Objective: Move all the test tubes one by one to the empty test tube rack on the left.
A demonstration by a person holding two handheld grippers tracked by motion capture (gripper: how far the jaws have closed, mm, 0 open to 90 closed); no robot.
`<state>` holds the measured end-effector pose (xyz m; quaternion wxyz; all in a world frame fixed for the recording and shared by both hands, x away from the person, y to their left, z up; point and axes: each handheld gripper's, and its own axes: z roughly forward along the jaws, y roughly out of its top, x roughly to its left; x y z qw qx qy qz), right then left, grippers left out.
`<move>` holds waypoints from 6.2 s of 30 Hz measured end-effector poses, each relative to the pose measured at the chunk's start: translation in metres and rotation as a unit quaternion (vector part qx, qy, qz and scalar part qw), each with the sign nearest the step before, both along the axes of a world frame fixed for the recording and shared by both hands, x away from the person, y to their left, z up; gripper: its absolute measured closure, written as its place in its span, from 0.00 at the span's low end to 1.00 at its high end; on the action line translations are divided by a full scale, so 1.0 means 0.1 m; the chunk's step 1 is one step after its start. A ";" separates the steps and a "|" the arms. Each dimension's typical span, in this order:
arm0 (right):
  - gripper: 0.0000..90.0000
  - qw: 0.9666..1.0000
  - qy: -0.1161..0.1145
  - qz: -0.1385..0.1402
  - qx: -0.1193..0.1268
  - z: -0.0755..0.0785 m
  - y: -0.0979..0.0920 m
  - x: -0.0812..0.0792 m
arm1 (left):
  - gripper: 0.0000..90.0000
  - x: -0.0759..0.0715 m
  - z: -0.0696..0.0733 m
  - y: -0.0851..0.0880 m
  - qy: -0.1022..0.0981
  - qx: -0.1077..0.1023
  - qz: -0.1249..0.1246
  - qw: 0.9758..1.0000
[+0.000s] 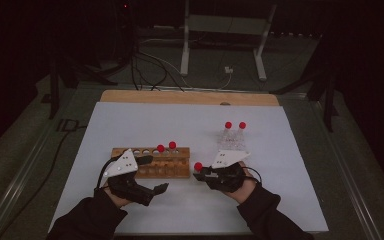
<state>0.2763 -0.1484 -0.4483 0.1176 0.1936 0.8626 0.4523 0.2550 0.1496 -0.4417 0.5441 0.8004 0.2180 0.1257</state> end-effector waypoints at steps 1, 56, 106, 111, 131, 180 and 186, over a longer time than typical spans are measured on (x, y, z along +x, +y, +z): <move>0.84 1.000 0.000 0.004 -0.003 -0.02 0.03 -0.01 | 0.03 -0.01 0.00 -0.01 -0.001 0.000 -0.001 1.000; 0.39 0.999 -0.002 0.023 0.030 -0.02 0.19 -0.16 | 0.80 -0.07 0.07 -0.20 -0.041 0.045 -0.035 0.998; 0.00 0.997 -0.020 -0.049 0.064 0.07 -0.26 -0.09 | 0.80 0.59 0.10 0.19 -0.070 0.036 0.129 0.989; 0.00 0.997 -0.020 -0.049 0.062 0.07 -0.26 -0.09 | 0.80 0.60 0.03 0.15 -0.065 0.047 0.128 0.988; 0.00 0.997 -0.019 -0.050 0.062 0.08 -0.27 -0.09 | 0.80 0.63 -0.09 0.09 -0.049 0.084 0.128 0.987; 0.00 0.983 -0.075 -0.128 0.103 0.37 -0.87 0.25 | 0.01 0.06 0.11 0.42 -0.068 -0.020 0.069 0.995; 0.01 0.976 -0.052 -0.187 0.100 0.25 -1.13 0.54 | 0.01 0.03 0.04 0.43 -0.066 -0.019 0.065 0.996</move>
